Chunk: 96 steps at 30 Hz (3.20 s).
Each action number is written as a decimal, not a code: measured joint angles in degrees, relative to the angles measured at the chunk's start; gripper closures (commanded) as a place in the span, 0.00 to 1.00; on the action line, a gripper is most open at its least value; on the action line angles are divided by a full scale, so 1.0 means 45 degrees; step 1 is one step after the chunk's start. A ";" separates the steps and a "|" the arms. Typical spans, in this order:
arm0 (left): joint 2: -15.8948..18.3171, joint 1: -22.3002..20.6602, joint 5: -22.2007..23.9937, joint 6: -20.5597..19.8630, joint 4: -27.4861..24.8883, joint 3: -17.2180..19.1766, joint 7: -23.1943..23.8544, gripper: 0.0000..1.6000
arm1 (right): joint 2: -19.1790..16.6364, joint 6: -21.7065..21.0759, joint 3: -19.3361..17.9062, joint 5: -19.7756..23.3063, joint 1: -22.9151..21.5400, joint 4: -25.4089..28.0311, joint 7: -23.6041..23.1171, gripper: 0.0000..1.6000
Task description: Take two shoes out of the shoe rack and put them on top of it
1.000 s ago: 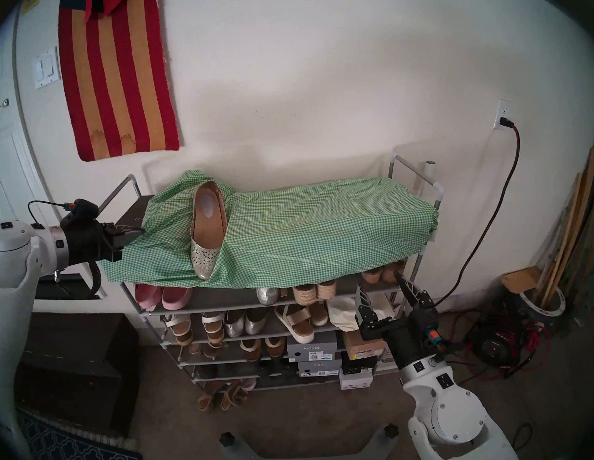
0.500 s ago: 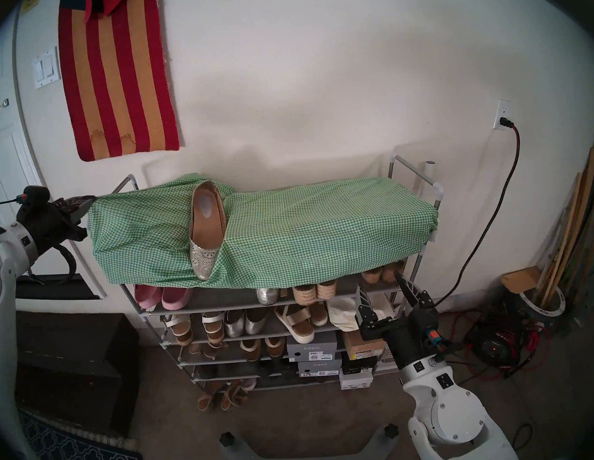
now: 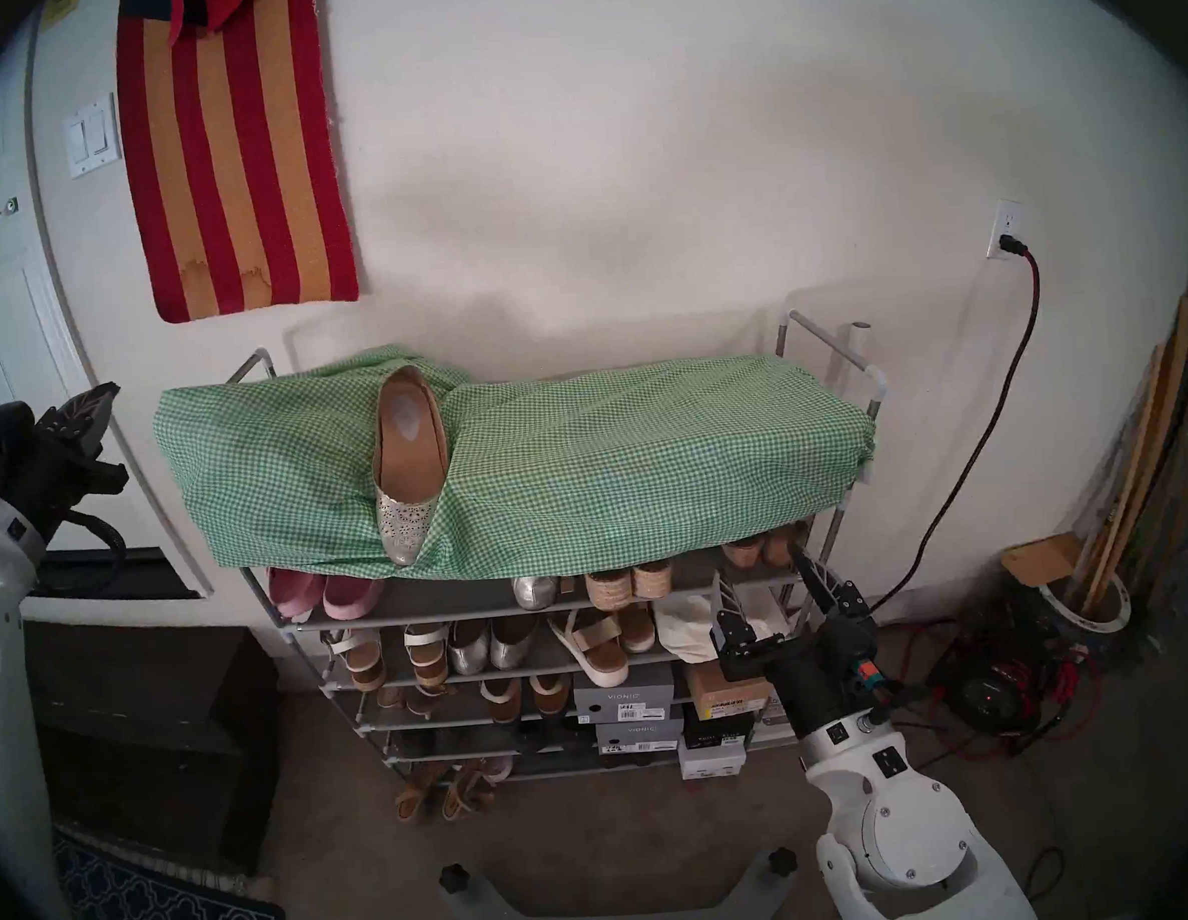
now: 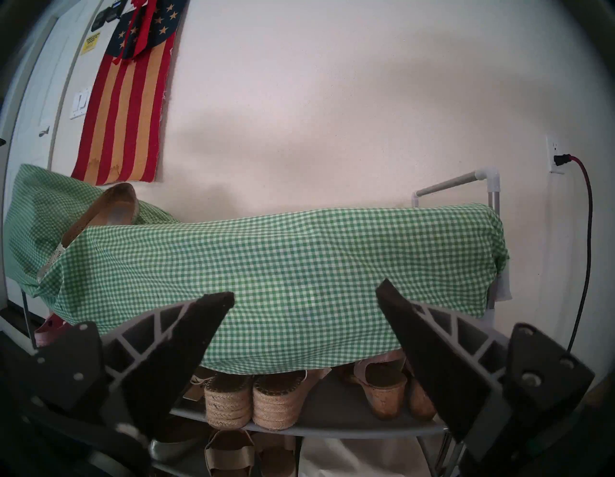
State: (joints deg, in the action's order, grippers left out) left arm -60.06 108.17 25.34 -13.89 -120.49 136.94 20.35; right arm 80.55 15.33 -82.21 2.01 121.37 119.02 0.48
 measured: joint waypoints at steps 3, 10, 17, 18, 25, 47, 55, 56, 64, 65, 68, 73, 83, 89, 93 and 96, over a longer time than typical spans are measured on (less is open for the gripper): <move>-0.0541 0.0351 0.0064 0.0774 -0.0327 -0.0009 -0.0686 1.00 | 0.0000 0.0000 0.0000 0.0000 0.0000 0.0000 0.0000 0.00; -0.1577 0.0687 -0.0260 0.2099 -0.0605 -0.0360 -0.1311 1.00 | 0.0000 0.0000 0.0000 -0.0003 -0.0001 0.0000 0.0000 0.00; -0.1956 0.0790 -0.0480 0.2471 -0.0617 -0.0501 -0.1488 1.00 | 0.0000 0.0000 0.0000 -0.0003 -0.0001 0.0000 0.0000 0.00; -0.1989 0.0798 -0.0498 0.2502 -0.0617 -0.0507 -0.1501 1.00 | 0.0000 0.0000 0.0000 -0.0003 -0.0001 0.0000 0.0000 0.00; -0.2146 0.0824 -0.0568 0.2630 -0.0619 -0.0491 -0.1546 1.00 | 0.0000 0.0000 0.0000 -0.0003 -0.0001 0.0000 0.0000 0.00; -0.2241 0.0830 -0.0460 0.2702 -0.0620 -0.0440 -0.1445 1.00 | 0.0000 0.0000 0.0000 -0.0003 -0.0001 0.0000 0.0000 0.00; -0.2245 0.0830 -0.0458 0.2705 -0.0620 -0.0432 -0.1418 1.00 | 0.0000 0.0000 0.0000 -0.0004 -0.0001 0.0000 0.0000 0.00; -0.2245 0.0830 -0.0458 0.2705 -0.0620 -0.0430 -0.1416 1.00 | 0.0000 0.0000 0.0000 -0.0004 -0.0001 0.0000 0.0000 0.00; -0.2248 0.0829 -0.0457 0.2707 -0.0621 -0.0425 -0.1402 1.00 | 0.0000 0.0000 0.0000 -0.0004 -0.0001 0.0000 0.0000 0.00; -0.2248 0.0829 -0.0457 0.2708 -0.0621 -0.0425 -0.1401 1.00 | 0.0000 0.0000 0.0000 -0.0004 -0.0001 0.0000 0.0000 0.00; -0.2249 0.0829 -0.0457 0.2708 -0.0621 -0.0424 -0.1397 1.00 | 0.0000 0.0000 0.0000 -0.0004 -0.0001 0.0000 0.0000 0.00; -0.2251 0.0828 -0.0455 0.2708 -0.0621 -0.0422 -0.1392 1.00 | 0.0000 0.0000 0.0000 -0.0004 -0.0001 0.0000 0.0000 0.00; -0.2256 0.0828 -0.0455 0.2713 -0.0621 -0.0419 -0.1382 1.00 | -0.0009 -0.0518 0.0745 -0.0181 -0.0343 -0.0156 -0.0474 0.00; -0.2257 0.0827 -0.0452 0.2716 -0.0621 -0.0418 -0.1375 1.00 | -0.0287 -0.0908 0.1883 -0.0403 -0.0635 -0.0549 -0.1037 0.00; -0.2259 0.0827 -0.0452 0.2718 -0.0621 -0.0417 -0.1370 1.00 | -0.0681 -0.1136 0.2745 -0.0445 -0.0904 -0.0890 -0.1450 0.00; -0.2260 0.0827 -0.0452 0.2719 -0.0621 -0.0417 -0.1368 1.00 | -0.0890 -0.1237 0.3181 -0.0474 -0.1105 -0.1103 -0.1677 0.00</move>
State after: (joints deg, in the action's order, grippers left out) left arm -70.23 111.89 23.30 -1.66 -123.29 135.07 14.20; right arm 76.55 9.76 -67.89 -0.12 116.40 114.06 -7.07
